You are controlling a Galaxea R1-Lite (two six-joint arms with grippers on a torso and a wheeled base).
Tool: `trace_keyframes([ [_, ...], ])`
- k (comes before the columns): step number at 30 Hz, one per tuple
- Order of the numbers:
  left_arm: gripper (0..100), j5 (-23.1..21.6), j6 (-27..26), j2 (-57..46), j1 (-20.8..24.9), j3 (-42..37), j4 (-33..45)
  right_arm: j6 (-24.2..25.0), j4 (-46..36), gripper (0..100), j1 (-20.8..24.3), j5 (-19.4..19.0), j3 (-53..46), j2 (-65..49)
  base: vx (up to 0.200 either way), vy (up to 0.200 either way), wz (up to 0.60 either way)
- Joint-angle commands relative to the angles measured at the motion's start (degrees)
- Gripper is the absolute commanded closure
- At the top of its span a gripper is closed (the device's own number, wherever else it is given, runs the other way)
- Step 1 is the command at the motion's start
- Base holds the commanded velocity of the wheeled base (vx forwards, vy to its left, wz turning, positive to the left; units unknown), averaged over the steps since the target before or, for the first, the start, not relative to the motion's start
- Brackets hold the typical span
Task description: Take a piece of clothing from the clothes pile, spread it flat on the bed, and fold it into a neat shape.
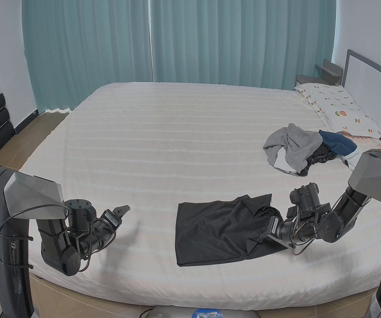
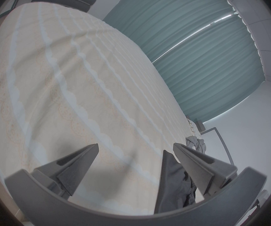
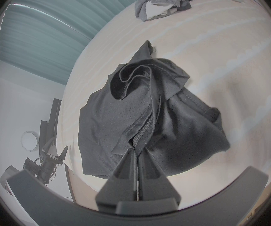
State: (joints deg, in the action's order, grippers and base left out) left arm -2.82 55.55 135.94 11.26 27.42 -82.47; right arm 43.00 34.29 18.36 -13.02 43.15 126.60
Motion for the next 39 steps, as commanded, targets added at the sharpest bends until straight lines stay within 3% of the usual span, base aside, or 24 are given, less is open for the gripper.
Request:
trace_keyframes([
  [1, 0, 1.0, -0.3, 0.8, 0.1, 0.0, -0.3, -0.7, -0.2, 100, -1.0, 0.0, 0.5, -1.0, 0.0, 0.0, 0.0],
  [10, 0, 1.1, -0.3, 0.8, 0.1, 0.0, -0.3, -5.8, -3.4, 100, -2.8, 0.0, -0.4, -3.1, 0.0, 0.0, 0.0],
  [16, 0, 1.1, -0.3, 0.8, 0.1, 0.1, -0.3, -15.4, -9.7, 100, -6.4, -0.3, -0.4, -4.2, 0.0, 0.0, 0.0],
  [34, 0, 1.1, -0.3, 0.8, 0.1, 0.1, -0.3, -21.4, -10.3, 100, -8.8, -0.2, -1.8, -3.3, 0.0, 0.0, 0.0],
  [35, 0, 1.1, -0.3, 0.8, 0.1, 0.1, -0.3, -21.7, -10.3, 0, -8.8, -0.2, -1.9, -3.3, 0.0, 0.0, 0.0],
  [39, 0, 1.1, -0.3, 0.8, 0.1, 0.1, -0.3, -23.1, -10.2, 0, -9.5, -0.1, -2.0, -3.1, 0.0, 0.0, 0.0],
])
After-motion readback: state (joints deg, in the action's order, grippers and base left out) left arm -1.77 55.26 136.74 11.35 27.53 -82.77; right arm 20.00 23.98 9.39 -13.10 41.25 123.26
